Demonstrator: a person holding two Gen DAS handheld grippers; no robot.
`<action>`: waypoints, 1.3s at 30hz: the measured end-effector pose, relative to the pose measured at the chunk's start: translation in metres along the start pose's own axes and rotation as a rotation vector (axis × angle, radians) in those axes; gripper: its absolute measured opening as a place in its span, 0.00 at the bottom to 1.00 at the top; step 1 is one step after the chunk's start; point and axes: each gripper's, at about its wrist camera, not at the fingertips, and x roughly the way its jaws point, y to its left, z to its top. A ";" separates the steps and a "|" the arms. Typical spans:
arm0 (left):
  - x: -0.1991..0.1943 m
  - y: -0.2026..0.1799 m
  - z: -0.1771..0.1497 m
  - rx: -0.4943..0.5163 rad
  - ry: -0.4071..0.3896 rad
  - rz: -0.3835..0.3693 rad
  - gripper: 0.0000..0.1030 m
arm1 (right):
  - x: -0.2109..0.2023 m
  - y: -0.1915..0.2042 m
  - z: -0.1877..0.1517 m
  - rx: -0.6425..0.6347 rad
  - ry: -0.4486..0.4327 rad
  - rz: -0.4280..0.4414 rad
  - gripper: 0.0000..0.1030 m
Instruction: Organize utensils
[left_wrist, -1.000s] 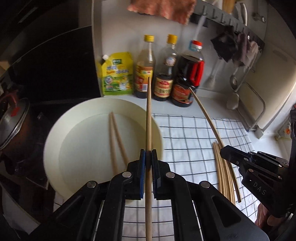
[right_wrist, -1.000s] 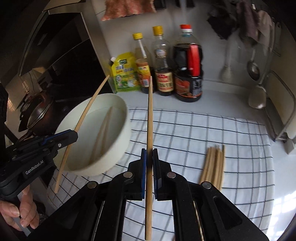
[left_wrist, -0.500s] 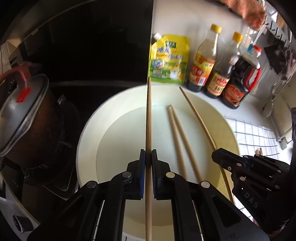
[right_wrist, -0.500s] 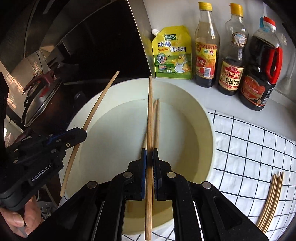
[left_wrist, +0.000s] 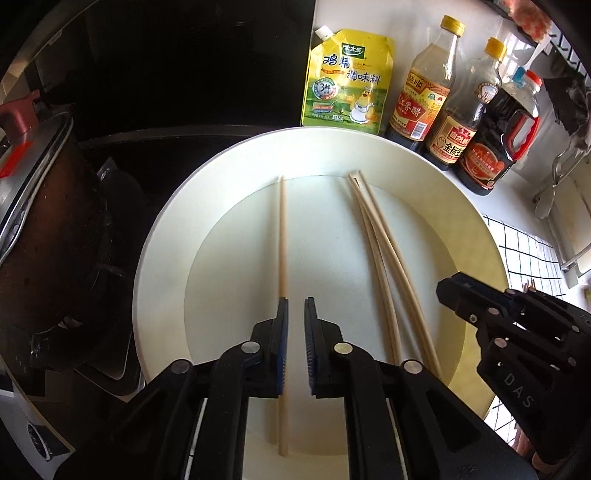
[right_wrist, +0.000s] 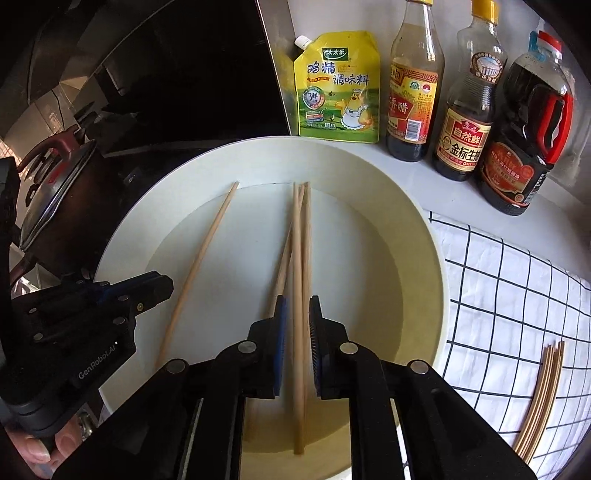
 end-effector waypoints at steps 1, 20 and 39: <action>-0.001 0.002 -0.001 -0.004 -0.001 0.003 0.16 | -0.003 -0.001 0.000 0.003 -0.004 -0.002 0.20; -0.055 -0.002 -0.025 -0.030 -0.142 0.017 0.78 | -0.061 -0.019 -0.032 0.047 -0.066 -0.018 0.25; -0.108 -0.093 -0.062 0.052 -0.225 -0.035 0.91 | -0.140 -0.089 -0.104 0.117 -0.123 -0.087 0.32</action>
